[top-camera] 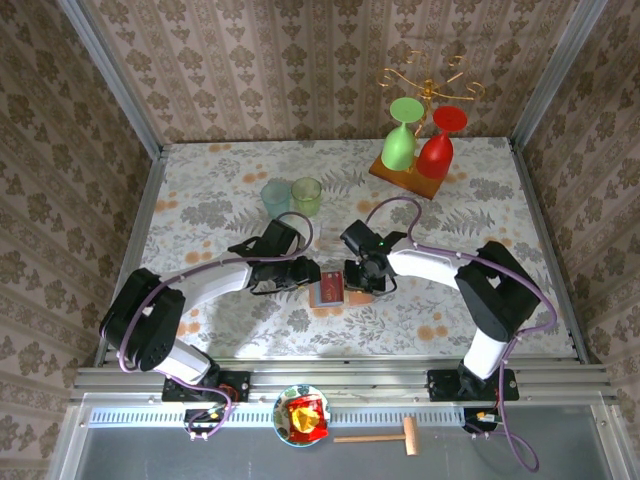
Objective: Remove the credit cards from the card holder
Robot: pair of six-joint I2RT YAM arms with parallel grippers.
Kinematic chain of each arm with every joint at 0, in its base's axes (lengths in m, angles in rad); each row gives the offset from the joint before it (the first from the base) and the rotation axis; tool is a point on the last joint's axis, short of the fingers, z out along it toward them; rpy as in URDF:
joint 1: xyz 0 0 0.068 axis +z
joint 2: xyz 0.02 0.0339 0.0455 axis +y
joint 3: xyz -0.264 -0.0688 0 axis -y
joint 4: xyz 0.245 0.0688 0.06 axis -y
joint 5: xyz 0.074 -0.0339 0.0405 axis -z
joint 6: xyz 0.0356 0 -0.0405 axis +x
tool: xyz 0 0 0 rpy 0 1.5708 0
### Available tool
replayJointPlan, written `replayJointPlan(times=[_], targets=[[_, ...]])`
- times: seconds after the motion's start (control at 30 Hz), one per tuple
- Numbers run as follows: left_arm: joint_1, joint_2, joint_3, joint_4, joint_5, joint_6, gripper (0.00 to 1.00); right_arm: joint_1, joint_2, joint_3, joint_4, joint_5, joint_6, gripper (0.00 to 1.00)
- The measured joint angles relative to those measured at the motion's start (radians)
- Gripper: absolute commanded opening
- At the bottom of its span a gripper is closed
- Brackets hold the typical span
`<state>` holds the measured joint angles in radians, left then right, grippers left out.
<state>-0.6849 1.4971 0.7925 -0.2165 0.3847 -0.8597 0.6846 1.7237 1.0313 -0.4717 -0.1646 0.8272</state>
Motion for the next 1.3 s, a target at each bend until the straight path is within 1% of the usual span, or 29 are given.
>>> replayJointPlan(times=[0.13,0.3,0.43,0.67,0.97,1.3], targets=[[-0.013,0.012,0.000,0.016,0.011,-0.012,0.29,-0.015,-0.036,-0.006,0.055,-0.041,0.017,0.19],[-0.023,0.036,0.000,0.047,0.020,-0.033,0.23,-0.039,-0.049,-0.048,0.162,-0.130,0.043,0.20],[-0.023,0.063,0.000,0.092,0.038,-0.054,0.19,-0.055,-0.049,-0.077,0.213,-0.188,0.064,0.21],[-0.040,0.080,0.000,0.114,0.047,-0.064,0.17,-0.060,-0.030,-0.085,0.285,-0.257,0.071,0.22],[-0.040,0.080,0.000,0.083,0.033,-0.060,0.17,-0.060,-0.005,-0.089,0.290,-0.283,0.071,0.26],[-0.040,0.080,0.000,0.082,0.033,-0.060,0.17,-0.060,0.013,-0.090,0.289,-0.286,0.070,0.28]])
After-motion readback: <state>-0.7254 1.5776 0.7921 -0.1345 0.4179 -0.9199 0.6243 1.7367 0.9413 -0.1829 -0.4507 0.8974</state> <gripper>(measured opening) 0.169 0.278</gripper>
